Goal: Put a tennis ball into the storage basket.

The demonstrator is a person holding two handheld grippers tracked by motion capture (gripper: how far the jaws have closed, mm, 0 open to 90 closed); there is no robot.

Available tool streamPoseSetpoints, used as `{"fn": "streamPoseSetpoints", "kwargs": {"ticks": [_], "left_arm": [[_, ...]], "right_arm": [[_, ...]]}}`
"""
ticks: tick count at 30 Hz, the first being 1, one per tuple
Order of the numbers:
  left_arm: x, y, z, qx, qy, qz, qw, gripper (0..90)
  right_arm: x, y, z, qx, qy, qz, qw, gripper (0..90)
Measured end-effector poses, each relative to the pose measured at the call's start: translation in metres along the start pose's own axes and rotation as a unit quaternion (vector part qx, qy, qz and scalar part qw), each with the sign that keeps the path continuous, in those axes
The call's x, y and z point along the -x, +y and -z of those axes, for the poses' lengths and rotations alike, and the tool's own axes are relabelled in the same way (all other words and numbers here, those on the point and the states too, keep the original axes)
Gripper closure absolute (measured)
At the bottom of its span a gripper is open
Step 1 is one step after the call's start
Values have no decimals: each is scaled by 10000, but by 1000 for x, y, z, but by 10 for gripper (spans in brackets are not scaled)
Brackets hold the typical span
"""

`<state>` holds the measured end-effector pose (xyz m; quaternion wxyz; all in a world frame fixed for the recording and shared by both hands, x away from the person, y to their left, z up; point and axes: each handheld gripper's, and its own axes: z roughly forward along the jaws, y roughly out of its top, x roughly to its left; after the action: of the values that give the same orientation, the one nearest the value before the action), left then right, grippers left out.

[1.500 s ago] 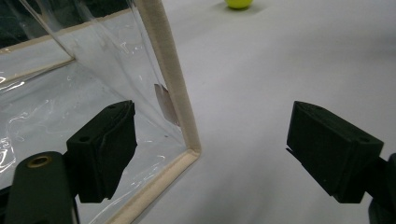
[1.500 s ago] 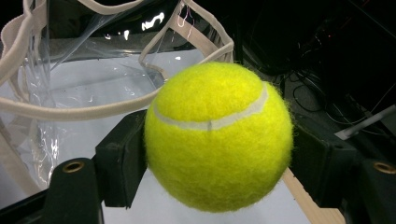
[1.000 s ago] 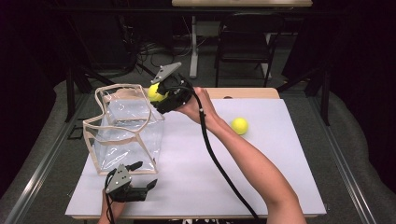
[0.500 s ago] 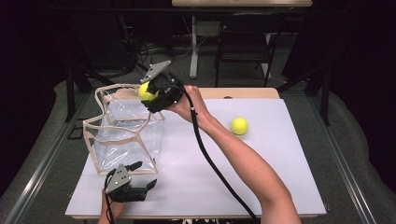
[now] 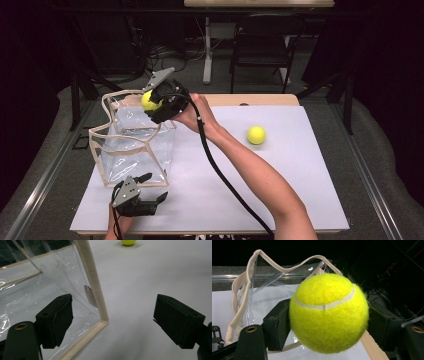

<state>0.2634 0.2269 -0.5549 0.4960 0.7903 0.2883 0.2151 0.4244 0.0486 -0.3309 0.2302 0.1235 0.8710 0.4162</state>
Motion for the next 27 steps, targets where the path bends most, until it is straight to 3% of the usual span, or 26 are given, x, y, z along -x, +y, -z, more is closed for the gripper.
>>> {"fn": "streamPoseSetpoints", "kwargs": {"ticks": [27], "left_arm": [[0, 0, 0, -2, -10, -4, 10000, 160]], "right_arm": [[-16, 7, -23, -89, 229, 12, 9997, 262]]}}
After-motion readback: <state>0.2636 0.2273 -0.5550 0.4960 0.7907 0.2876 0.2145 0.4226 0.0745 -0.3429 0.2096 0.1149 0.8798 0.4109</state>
